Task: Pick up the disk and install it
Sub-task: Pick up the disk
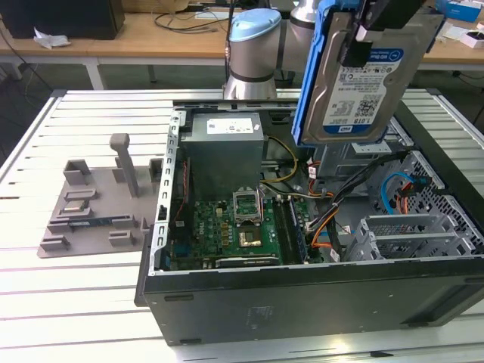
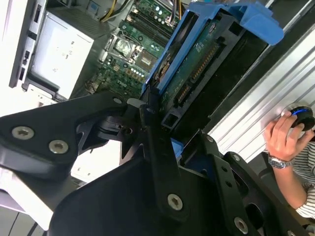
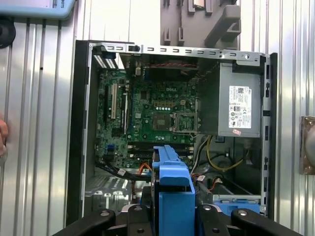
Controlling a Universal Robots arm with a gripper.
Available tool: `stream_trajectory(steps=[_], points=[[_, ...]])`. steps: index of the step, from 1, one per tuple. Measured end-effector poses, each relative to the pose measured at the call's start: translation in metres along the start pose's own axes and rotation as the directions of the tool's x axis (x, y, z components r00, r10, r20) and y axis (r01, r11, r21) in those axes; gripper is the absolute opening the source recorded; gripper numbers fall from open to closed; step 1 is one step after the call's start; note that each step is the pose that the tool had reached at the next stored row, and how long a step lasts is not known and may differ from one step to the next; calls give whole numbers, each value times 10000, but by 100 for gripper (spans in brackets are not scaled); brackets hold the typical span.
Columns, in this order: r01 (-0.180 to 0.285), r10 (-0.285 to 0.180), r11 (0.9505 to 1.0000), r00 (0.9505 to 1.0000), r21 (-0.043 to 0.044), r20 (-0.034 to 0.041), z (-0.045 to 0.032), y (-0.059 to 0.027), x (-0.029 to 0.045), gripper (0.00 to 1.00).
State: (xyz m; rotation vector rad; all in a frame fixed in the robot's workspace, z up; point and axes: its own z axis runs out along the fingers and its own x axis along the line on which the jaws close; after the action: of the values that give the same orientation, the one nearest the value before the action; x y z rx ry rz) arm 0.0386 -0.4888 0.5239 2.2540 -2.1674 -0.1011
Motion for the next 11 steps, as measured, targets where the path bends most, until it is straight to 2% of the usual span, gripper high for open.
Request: stream_trajectory(steps=[2,9,11], points=[[1,-1,10000,10000,0,-2,1,-2,63,37],[0,0,10000,10000,0,-1,22,-7,388,37],[0,0,10000,10000,0,-3,26,-18,442,37]])
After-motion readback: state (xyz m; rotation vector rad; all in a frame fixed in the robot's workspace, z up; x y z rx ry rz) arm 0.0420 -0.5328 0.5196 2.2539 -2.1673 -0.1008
